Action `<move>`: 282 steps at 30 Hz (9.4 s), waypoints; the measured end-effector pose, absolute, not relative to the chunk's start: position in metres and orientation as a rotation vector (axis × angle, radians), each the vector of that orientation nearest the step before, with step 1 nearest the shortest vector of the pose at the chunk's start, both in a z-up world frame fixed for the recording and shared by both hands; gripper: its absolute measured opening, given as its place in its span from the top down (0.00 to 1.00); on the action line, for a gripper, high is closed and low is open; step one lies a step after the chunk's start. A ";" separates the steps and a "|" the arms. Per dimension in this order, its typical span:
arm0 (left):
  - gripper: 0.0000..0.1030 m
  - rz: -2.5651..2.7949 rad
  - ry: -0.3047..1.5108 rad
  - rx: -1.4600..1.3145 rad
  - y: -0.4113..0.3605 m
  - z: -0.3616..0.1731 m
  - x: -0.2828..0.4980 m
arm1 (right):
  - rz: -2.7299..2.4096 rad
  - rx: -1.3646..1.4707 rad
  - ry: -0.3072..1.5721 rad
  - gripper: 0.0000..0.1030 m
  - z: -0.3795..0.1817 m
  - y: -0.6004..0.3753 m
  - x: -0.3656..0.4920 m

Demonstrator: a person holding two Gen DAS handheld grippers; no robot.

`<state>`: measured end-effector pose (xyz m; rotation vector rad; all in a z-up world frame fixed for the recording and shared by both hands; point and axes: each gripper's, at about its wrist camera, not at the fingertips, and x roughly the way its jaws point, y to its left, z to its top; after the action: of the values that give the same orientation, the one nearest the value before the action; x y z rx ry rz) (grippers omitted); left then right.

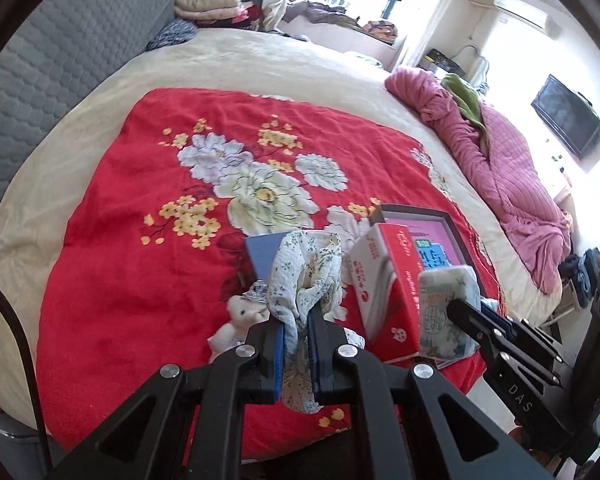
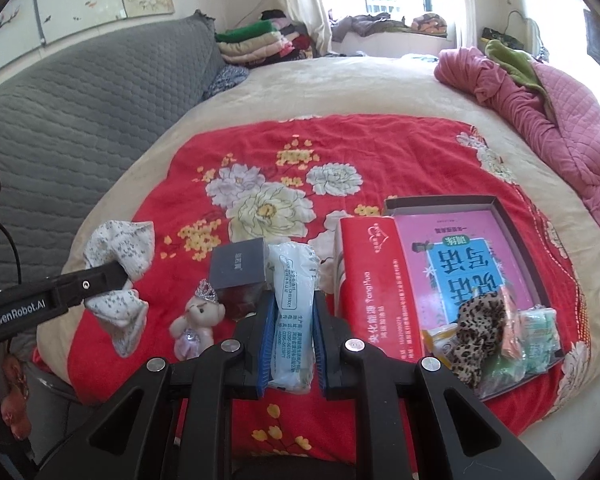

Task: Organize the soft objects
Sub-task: 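Carry the floral cloth and wet-wipe pack over the pink book tray, then lower both items into the tray and open both tools, then withdraw both open tools from the tray toward the two teddy bears, then grasp the crowned teddy bear with the left tool while the right tool grasps the purple-dress bear, then carry both teddy bears over the pink book tray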

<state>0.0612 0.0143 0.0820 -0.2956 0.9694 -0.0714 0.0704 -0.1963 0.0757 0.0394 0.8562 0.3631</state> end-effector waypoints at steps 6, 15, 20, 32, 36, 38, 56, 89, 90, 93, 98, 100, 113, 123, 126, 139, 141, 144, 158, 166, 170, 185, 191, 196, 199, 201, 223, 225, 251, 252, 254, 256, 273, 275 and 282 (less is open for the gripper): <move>0.90 -0.094 0.956 -0.247 -0.011 0.093 0.056 | 0.345 0.071 0.820 0.83 0.091 -0.219 0.060; 0.90 -0.144 0.944 -0.185 -0.049 0.107 0.054 | 0.290 0.134 0.773 0.83 0.109 -0.264 0.051; 0.90 -0.180 0.944 -0.152 -0.076 0.111 0.059 | 0.248 0.172 0.757 0.83 0.116 -0.295 0.047; 0.90 -0.295 1.004 -0.109 -0.144 0.098 0.082 | 0.116 0.240 0.747 0.83 0.113 -0.372 0.053; 0.90 -0.344 1.030 -0.088 -0.172 0.085 0.091 | 0.080 0.263 0.761 0.83 0.104 -0.394 0.054; 0.90 -0.363 1.041 -0.068 -0.185 0.078 0.096 | 0.063 0.273 0.771 0.83 0.098 -0.403 0.055; 0.90 -0.445 1.201 0.036 -0.274 0.001 0.131 | -0.006 0.361 0.870 0.83 0.042 -0.458 0.078; 0.89 -0.418 1.253 0.002 -0.274 -0.035 0.173 | 0.021 0.245 0.972 0.60 -0.026 -0.431 0.145; 0.89 -0.418 1.254 0.000 -0.274 -0.035 0.173 | 0.016 0.236 0.971 0.57 -0.025 -0.431 0.144; 0.89 -0.426 1.255 -0.023 -0.272 -0.035 0.173 | 0.005 0.220 0.967 0.52 -0.022 -0.432 0.140; 0.84 -0.429 1.272 -0.043 -0.270 -0.037 0.174 | -0.008 0.233 0.963 0.50 -0.017 -0.437 0.135; 0.80 -0.429 1.273 -0.044 -0.269 -0.037 0.173 | -0.020 0.235 0.956 0.49 -0.013 -0.440 0.132; 0.48 -0.427 1.263 -0.026 -0.262 -0.031 0.166 | -0.024 0.288 0.903 0.45 0.013 -0.448 0.120; 0.41 -0.434 1.235 0.003 -0.259 -0.019 0.154 | -0.015 0.297 0.877 0.38 0.028 -0.446 0.113; 0.41 -0.439 1.223 0.000 -0.258 -0.012 0.152 | -0.020 0.300 0.881 0.37 0.029 -0.447 0.110; 0.27 -0.440 1.146 -0.009 -0.246 0.024 0.131 | -0.058 0.284 0.834 0.32 0.049 -0.445 0.090; 0.27 -0.432 1.128 -0.010 -0.241 0.029 0.128 | -0.053 0.271 0.823 0.32 0.055 -0.440 0.088; 0.27 -0.415 1.108 -0.017 -0.232 0.037 0.124 | -0.046 0.253 0.800 0.31 0.065 -0.433 0.085; 0.26 -0.324 1.042 -0.072 -0.171 0.062 0.103 | 0.049 0.151 0.742 0.28 0.100 -0.374 0.070; 0.26 -0.243 1.028 -0.124 -0.116 0.067 0.092 | 0.131 0.090 0.740 0.28 0.105 -0.321 0.068; 0.26 -0.199 1.024 -0.158 -0.087 0.066 0.084 | 0.170 0.056 0.741 0.28 0.106 -0.295 0.064; 0.26 -0.039 1.027 -0.272 0.029 0.049 0.044 | 0.335 -0.106 0.796 0.27 0.087 -0.187 0.050; 0.26 0.027 1.070 -0.319 0.069 0.024 0.032 | 0.386 -0.171 0.842 0.27 0.063 -0.155 0.048; 0.26 0.041 1.103 -0.329 0.082 0.006 0.030 | 0.413 -0.219 0.893 0.27 0.040 -0.137 0.047; 0.26 0.031 1.124 -0.324 0.080 -0.004 0.034 | 0.419 -0.233 0.925 0.27 0.024 -0.131 0.048; 0.26 0.011 1.138 -0.312 0.074 -0.013 0.041 | 0.425 -0.242 0.937 0.27 0.015 -0.128 0.050; 0.23 -0.095 1.342 -0.275 0.042 -0.100 0.121 | 0.414 -0.444 1.071 0.27 -0.065 -0.100 0.086; 0.23 -0.104 1.341 -0.297 0.045 -0.103 0.123 | 0.415 -0.457 1.087 0.27 -0.071 -0.096 0.092; 0.57 -0.117 1.286 -0.384 0.066 -0.089 0.122 | 0.458 -0.315 1.126 0.55 -0.073 -0.096 0.118; 0.58 -0.111 1.273 -0.372 0.066 -0.084 0.120 | 0.468 -0.303 1.108 0.55 -0.064 -0.098 0.115; 0.58 -0.112 1.256 -0.366 0.066 -0.076 0.118 | 0.472 -0.291 1.082 0.55 -0.052 -0.100 0.112; 0.58 -0.108 1.235 -0.362 0.068 -0.066 0.112 | 0.478 -0.252 1.060 0.55 -0.037 -0.106 0.109; 0.58 -0.224 1.045 -0.315 0.009 0.047 0.091 | 0.372 -0.071 0.894 0.55 0.060 -0.193 0.077; 0.58 -0.249 1.036 -0.298 -0.009 0.057 0.091 | 0.332 -0.054 0.882 0.55 0.066 -0.212 0.077; 0.58 -0.353 1.032 -0.233 -0.081 0.075 0.099 | 0.177 0.014 0.852 0.55 0.083 -0.297 0.075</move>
<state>0.0992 -0.0811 0.0751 -0.2335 1.0316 -0.3533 0.0750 -0.2969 0.0830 0.0138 0.8521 0.1771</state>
